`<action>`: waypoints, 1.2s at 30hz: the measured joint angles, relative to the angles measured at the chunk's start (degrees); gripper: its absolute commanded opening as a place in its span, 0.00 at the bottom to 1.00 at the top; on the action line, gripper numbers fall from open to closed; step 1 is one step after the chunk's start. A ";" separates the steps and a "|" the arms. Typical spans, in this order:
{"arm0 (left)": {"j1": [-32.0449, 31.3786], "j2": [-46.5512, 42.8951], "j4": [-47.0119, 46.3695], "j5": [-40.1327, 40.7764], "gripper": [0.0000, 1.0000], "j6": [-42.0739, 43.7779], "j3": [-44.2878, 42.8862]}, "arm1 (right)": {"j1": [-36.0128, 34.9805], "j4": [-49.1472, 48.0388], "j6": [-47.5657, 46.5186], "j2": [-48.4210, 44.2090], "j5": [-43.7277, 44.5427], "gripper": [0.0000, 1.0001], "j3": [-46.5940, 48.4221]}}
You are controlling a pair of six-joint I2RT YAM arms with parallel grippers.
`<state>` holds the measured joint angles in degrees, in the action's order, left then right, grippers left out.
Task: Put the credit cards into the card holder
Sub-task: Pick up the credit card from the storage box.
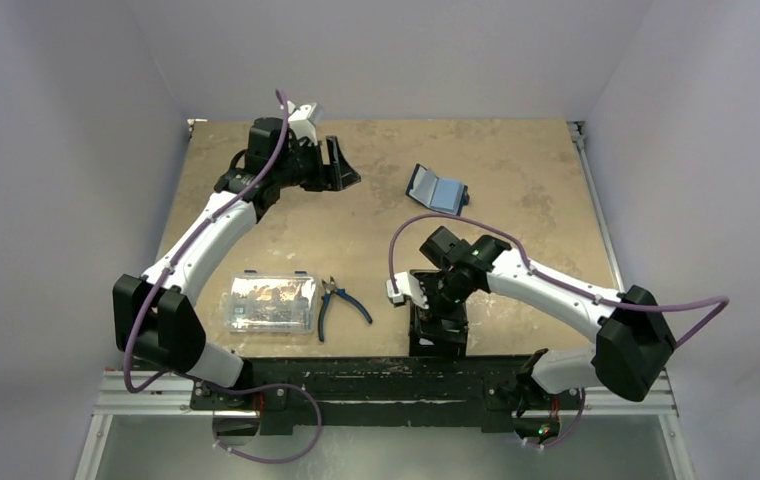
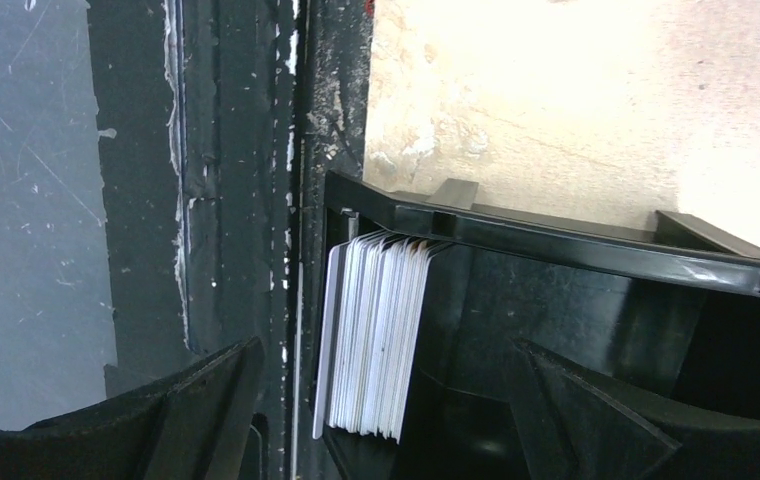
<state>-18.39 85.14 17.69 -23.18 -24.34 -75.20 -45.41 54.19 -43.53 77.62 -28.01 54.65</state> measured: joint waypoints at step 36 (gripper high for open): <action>0.00 0.04 0.00 -0.24 0.69 0.07 0.00 | -5.60 -2.10 0.39 4.13 1.44 0.88 -2.56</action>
<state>-18.39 85.19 17.69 -23.42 -24.27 -75.20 -51.00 52.10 -43.13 81.76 -26.57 52.10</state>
